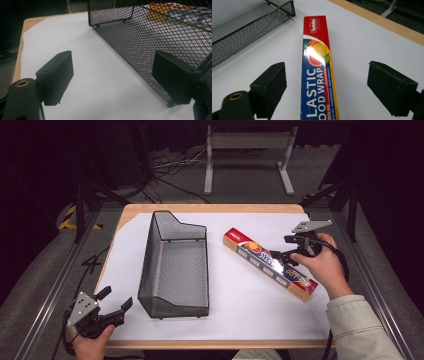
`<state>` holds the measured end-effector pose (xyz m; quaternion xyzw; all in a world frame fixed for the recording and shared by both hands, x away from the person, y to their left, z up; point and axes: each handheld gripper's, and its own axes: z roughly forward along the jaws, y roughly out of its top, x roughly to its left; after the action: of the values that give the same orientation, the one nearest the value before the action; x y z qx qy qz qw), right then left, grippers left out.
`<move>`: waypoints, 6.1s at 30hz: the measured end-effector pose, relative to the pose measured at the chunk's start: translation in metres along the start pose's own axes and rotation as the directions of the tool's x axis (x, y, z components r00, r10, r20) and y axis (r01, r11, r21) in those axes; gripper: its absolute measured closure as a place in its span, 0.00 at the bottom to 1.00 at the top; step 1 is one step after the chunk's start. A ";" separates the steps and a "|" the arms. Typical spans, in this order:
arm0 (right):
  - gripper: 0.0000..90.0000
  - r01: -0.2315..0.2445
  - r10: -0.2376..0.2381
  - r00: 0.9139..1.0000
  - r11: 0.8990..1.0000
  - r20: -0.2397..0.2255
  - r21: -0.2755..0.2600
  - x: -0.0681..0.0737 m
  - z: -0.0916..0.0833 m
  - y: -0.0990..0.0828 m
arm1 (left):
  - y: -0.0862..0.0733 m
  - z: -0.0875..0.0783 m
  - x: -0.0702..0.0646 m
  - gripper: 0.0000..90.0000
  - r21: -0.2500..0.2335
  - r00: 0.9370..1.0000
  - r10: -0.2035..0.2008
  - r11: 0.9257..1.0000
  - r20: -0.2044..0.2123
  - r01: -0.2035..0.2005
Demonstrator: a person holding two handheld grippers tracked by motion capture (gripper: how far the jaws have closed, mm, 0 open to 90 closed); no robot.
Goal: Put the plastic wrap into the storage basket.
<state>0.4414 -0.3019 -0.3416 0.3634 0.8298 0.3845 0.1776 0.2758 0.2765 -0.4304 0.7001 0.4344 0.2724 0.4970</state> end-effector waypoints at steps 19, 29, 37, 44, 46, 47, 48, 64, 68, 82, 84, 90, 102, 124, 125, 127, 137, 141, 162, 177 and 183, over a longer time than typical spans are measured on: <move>0.16 0.014 -0.011 1.000 0.981 -0.018 0.195 0.001 0.049 -0.007 | 0.001 0.004 0.000 0.20 0.002 1.000 -0.001 1.000 0.014 0.001; 0.17 0.044 -0.039 0.999 0.963 -0.024 0.266 0.006 0.066 -0.011 | 0.001 0.005 0.000 0.20 0.004 1.000 0.003 1.000 0.015 -0.003; 0.19 0.055 -0.049 0.998 0.948 -0.028 0.313 0.008 0.074 -0.012 | 0.001 0.005 0.000 0.20 0.005 1.000 0.005 1.000 0.015 -0.005; 0.26 0.074 -0.072 0.997 0.929 -0.020 0.364 0.006 0.079 -0.014 | 0.001 0.005 0.000 0.20 0.009 1.000 0.005 1.000 0.016 -0.005; 0.28 0.085 -0.081 0.996 0.920 -0.028 0.382 0.007 0.081 -0.015 | 0.001 0.005 0.000 0.20 0.008 1.000 0.001 1.000 0.016 -0.001; 0.29 0.090 -0.086 0.996 0.915 -0.027 0.393 0.007 0.083 -0.015 | 0.001 0.005 0.000 0.20 0.008 1.000 0.000 1.000 0.016 0.000; 0.30 0.095 -0.091 0.995 0.912 -0.028 0.399 0.008 0.084 -0.015 | 0.001 0.005 0.000 0.20 0.008 1.000 0.000 1.000 0.016 0.000; 0.45 0.091 -0.103 0.995 0.896 0.004 0.434 0.014 0.085 -0.012 | 0.000 0.005 0.001 0.20 0.006 1.000 0.000 1.000 0.013 0.000; 0.45 0.063 -0.073 0.997 0.897 0.005 0.437 0.016 0.083 -0.009 | 0.000 0.005 0.001 0.20 0.007 1.000 -0.001 1.000 0.012 0.001; 0.45 0.037 -0.048 0.999 0.925 0.019 0.378 0.028 0.057 0.017 | 0.000 0.005 0.001 0.20 0.008 1.000 -0.004 1.000 0.010 0.004; 0.45 0.038 -0.050 0.999 0.931 0.022 0.362 0.031 0.053 0.021 | 0.000 0.005 0.001 0.20 0.009 1.000 -0.004 1.000 0.009 0.004; 0.45 0.031 -0.042 0.999 0.944 0.027 0.327 0.040 0.042 0.034 | 0.000 0.005 0.001 0.20 0.009 1.000 -0.011 1.000 0.008 0.011; 0.45 0.011 -0.022 0.999 0.958 0.034 0.288 0.061 0.027 0.057 | 0.000 0.005 0.001 0.20 0.010 1.000 -0.013 1.000 0.009 0.013; 0.45 -0.147 0.144 0.989 0.961 0.032 0.235 0.123 0.028 0.095 | 0.000 0.004 0.002 0.19 0.009 1.000 -0.015 1.000 0.006 0.015; 0.45 -0.153 0.150 0.988 0.957 0.034 0.245 0.127 0.029 0.097 | 0.000 0.004 0.002 0.19 0.009 1.000 -0.015 1.000 0.005 0.015; 0.45 -0.177 0.172 0.984 0.949 0.039 0.263 0.133 0.033 0.101 | 0.000 0.004 0.003 0.19 0.008 1.000 -0.014 1.000 0.005 0.014; 0.45 -0.189 0.182 0.982 0.947 0.049 0.261 0.154 0.043 0.116 | 0.000 0.004 0.003 0.19 0.009 1.000 -0.012 1.000 0.006 0.012; 0.45 -0.224 0.216 0.974 0.939 0.062 0.260 0.161 0.048 0.121 | 0.000 0.004 0.003 0.19 0.008 1.000 -0.015 1.000 0.003 0.014; 0.45 -0.278 0.288 0.958 0.923 0.000 0.266 0.194 0.077 0.129 | 0.001 0.003 0.003 0.20 0.005 1.000 -0.007 1.000 -0.010 0.007; 0.45 -0.303 0.325 0.945 0.907 -0.028 0.293 0.205 0.098 0.124 | 0.001 0.005 -0.001 0.20 0.021 0.999 0.029 0.999 -0.026 -0.028; 0.45 -0.297 0.322 0.946 0.902 -0.028 0.312 0.209 0.109 0.120 | 0.002 0.005 -0.002 0.20 0.022 0.999 0.036 0.999 -0.022 -0.035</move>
<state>0.4191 -0.0388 -0.3221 0.4981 0.8170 0.2896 0.0234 0.2795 0.2724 -0.4307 0.7098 0.4304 0.2845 0.4796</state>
